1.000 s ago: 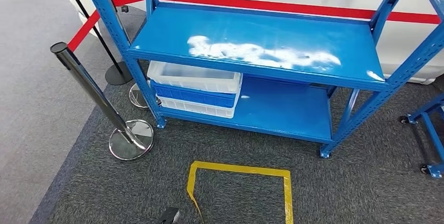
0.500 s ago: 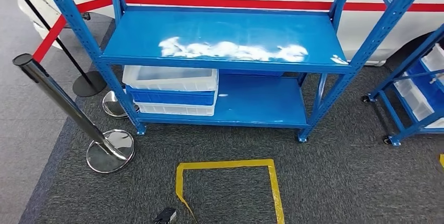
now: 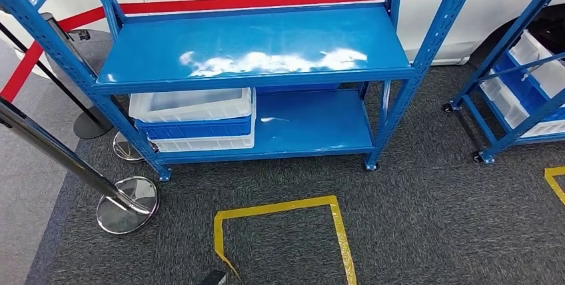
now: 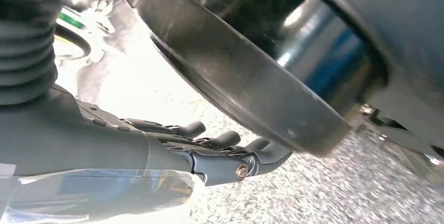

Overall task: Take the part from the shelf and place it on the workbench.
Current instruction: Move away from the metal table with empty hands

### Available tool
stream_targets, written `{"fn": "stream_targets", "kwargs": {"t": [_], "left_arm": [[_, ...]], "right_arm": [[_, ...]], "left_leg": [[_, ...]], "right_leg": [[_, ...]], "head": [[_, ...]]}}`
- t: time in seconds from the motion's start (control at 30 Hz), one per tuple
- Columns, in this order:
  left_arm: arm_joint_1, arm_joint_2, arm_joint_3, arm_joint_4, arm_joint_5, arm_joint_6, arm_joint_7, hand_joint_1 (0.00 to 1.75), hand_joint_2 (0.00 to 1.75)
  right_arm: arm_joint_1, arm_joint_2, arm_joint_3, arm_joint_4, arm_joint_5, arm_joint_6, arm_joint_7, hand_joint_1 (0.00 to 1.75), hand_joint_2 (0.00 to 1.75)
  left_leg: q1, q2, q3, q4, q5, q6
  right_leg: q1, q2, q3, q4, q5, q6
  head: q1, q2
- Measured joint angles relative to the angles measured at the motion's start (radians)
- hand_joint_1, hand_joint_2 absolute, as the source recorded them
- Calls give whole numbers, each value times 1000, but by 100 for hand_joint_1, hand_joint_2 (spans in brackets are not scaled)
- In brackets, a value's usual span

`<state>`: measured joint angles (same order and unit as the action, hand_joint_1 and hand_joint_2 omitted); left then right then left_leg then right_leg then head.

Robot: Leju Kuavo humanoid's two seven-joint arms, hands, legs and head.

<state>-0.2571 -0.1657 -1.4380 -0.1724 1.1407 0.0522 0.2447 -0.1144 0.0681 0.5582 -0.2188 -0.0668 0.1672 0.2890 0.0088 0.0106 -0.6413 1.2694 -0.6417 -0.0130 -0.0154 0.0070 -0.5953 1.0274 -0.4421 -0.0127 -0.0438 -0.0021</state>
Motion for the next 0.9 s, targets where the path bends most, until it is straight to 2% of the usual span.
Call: {"fn": "stream_targets", "kwargs": {"t": [0.03,0.07,0.13,0.2,0.33,0.47,0.6,0.67,0.73,0.8,0.9], "left_arm": [[11,4,14,0,-21,0,-6,0,175],[21,7,28,0,-43,-1,-10,0,175],[39,13,62,1,-86,-3,-18,0,175],[58,19,101,1,-127,-4,-28,0,175],[86,25,188,1,-215,-10,-50,0,175],[110,33,298,-2,-307,-15,-70,0,175],[119,35,341,-5,-342,-16,-79,0,175],[123,36,360,-7,-360,-17,-83,0,87],[144,45,447,-18,-433,-19,-99,0,0],[168,54,538,-30,-513,-23,-116,0,0],[191,64,617,-44,-582,-26,-130,0,0]], "right_arm": [[1,0,-7,-4,1,-4,-6,0,175],[1,0,-13,-9,3,-8,-11,0,175],[0,0,-29,-23,4,-14,-23,0,175],[0,0,-44,-37,6,-20,-34,0,175],[16,-5,-79,-55,12,-34,-55,0,175],[42,-9,-121,-70,18,-48,-78,0,175],[50,-11,-137,-74,19,-52,-87,0,175],[54,-12,-144,-76,20,-55,-92,0,87],[73,-16,-177,-85,24,-65,-110,0,0],[95,-21,-212,-93,29,-77,-129,0,0],[113,-26,-243,-100,34,-86,-146,0,0]], "left_leg": [[0,-1,-6,8,11,2],[0,-2,5,-21,39,5],[-2,-8,64,-149,109,18],[-6,-16,104,-243,138,29],[-8,-18,112,-266,137,18],[-10,-18,114,-266,137,24],[-10,-18,114,-266,137,25],[-10,-18,114,-266,137,26],[-10,-18,114,-266,136,28],[-10,-18,115,-266,134,32],[-10,-18,116,-266,133,33]], "right_leg": [[1,4,0,1,0,0],[2,9,1,1,0,-1],[5,16,3,2,0,0],[7,22,1,4,1,7],[9,20,3,5,-5,1],[7,22,9,-4,1,14],[7,22,10,-6,3,16],[7,22,10,-7,3,16],[7,22,11,-8,1,18],[7,22,12,-9,0,21],[7,22,12,-9,-2,23]], "head": [[0,0],[0,0],[1,0],[1,0],[4,0],[5,0],[4,0],[4,0],[4,0],[4,0],[4,0]]}}
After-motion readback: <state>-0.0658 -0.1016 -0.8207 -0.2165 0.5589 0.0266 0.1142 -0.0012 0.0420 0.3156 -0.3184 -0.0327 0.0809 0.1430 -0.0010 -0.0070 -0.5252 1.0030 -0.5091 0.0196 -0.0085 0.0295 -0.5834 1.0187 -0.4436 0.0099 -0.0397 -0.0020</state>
